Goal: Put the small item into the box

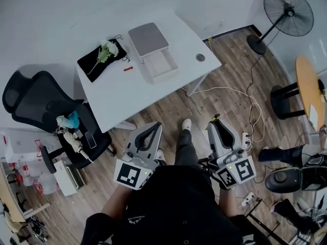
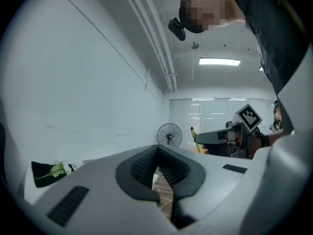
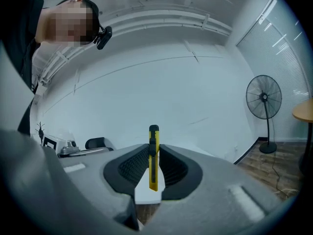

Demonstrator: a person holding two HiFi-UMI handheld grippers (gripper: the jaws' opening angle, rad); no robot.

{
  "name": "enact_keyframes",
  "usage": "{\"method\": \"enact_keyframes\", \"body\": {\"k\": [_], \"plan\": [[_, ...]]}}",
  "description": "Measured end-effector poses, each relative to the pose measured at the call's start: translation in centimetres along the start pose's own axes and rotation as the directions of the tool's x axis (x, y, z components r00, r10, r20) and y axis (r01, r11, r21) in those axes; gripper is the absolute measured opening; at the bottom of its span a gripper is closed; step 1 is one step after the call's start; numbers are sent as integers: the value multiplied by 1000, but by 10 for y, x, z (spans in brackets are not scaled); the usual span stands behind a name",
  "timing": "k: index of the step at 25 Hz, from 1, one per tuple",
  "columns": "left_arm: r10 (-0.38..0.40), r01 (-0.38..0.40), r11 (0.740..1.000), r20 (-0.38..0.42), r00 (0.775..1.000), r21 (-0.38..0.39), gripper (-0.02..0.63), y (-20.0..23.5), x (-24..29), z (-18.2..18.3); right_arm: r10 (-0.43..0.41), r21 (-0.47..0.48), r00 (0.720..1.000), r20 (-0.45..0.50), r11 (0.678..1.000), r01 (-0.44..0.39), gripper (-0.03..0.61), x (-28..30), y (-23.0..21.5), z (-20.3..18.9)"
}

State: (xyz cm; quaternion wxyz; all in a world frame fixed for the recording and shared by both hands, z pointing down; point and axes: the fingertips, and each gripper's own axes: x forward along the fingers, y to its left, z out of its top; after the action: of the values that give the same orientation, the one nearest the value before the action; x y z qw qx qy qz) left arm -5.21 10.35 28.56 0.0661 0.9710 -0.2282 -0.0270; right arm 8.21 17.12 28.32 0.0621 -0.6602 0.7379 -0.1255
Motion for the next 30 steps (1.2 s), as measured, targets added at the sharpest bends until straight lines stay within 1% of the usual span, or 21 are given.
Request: {"method": "enact_keyframes", "body": {"k": [2, 3, 7, 9, 11, 15, 17, 20, 23, 26, 28, 30], "plan": [[41, -41, 999, -13, 999, 19, 4, 13, 12, -2, 36, 2, 999, -10, 999, -36, 67, 21, -12, 6], [60, -60, 998, -8, 998, 19, 4, 19, 20, 0, 58, 1, 998, -13, 998, -58, 67, 32, -18, 11], [114, -114, 993, 48, 992, -3, 4, 40, 54, 14, 139, -4, 990, -16, 990, -139, 67, 78, -45, 28], [147, -147, 989, 62, 987, -13, 5, 53, 71, 19, 172, -4, 985, -22, 985, -172, 67, 102, -59, 35], [196, -195, 981, 68, 978, -13, 3, 66, 86, 25, 208, 4, 977, -35, 978, -208, 67, 125, -72, 42], [308, -307, 952, 84, 948, -19, 5, 84, 108, 38, 309, 27, 949, -59, 951, -308, 67, 163, -90, 53], [367, -367, 930, 85, 926, -19, 5, 91, 120, 40, 357, 27, 931, -73, 934, -356, 67, 182, -102, 57], [440, -442, 897, 66, 895, 12, 4, 98, 136, 36, 419, 45, 904, -86, 908, -417, 67, 207, -114, 61], [481, -483, 875, 55, 875, 38, 3, 102, 155, 33, 472, 52, 877, -92, 882, -469, 67, 226, -127, 67], [515, -518, 855, 77, 854, 34, 5, 104, 171, 35, 517, 52, 849, -106, 856, -515, 67, 241, -138, 70], [535, -540, 841, 81, 841, 45, 5, 104, 179, 34, 532, 59, 838, -122, 847, -529, 67, 250, -145, 69], [558, -562, 826, 73, 827, 52, 5, 105, 183, 31, 536, 66, 832, -141, 844, -533, 67, 258, -151, 67]]}}
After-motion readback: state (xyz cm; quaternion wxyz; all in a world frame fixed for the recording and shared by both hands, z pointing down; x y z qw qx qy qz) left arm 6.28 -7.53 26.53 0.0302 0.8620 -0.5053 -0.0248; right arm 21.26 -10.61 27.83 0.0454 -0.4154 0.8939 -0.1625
